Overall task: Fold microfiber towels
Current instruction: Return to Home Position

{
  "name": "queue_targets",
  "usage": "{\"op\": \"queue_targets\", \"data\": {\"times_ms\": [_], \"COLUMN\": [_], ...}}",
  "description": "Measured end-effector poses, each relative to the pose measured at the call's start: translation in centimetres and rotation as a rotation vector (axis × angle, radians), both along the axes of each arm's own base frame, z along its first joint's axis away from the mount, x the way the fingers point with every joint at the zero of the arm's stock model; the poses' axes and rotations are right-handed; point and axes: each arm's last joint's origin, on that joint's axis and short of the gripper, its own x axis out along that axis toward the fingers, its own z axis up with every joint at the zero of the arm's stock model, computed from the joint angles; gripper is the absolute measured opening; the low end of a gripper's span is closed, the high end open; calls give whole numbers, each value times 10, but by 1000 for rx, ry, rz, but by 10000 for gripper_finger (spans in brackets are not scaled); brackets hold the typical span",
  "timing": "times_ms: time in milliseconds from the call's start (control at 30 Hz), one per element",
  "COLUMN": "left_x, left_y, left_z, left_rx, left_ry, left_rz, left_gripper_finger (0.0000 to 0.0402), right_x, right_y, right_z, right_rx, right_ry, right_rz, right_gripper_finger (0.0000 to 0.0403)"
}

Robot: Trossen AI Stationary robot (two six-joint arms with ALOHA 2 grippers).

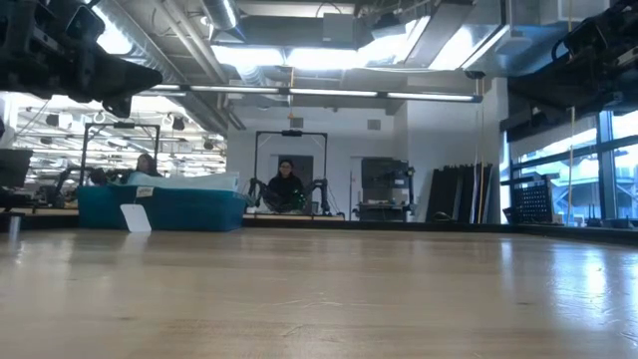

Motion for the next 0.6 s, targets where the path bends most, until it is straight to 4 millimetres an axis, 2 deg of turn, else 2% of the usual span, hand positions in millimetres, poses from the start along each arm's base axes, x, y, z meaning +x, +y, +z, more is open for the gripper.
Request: {"op": "queue_targets", "data": {"times_ms": [367,600], "left_x": [0,0], "left_y": [0,0], "left_z": [0,0], "left_rx": [0,0], "left_ry": [0,0], "left_rz": [0,0], "left_gripper_finger": [26,19], "right_x": [0,0], "right_y": [0,0], "right_z": [0,0], "right_rx": [0,0], "right_ry": [0,0], "right_rz": [0,0], "right_gripper_finger": [33,33]}}
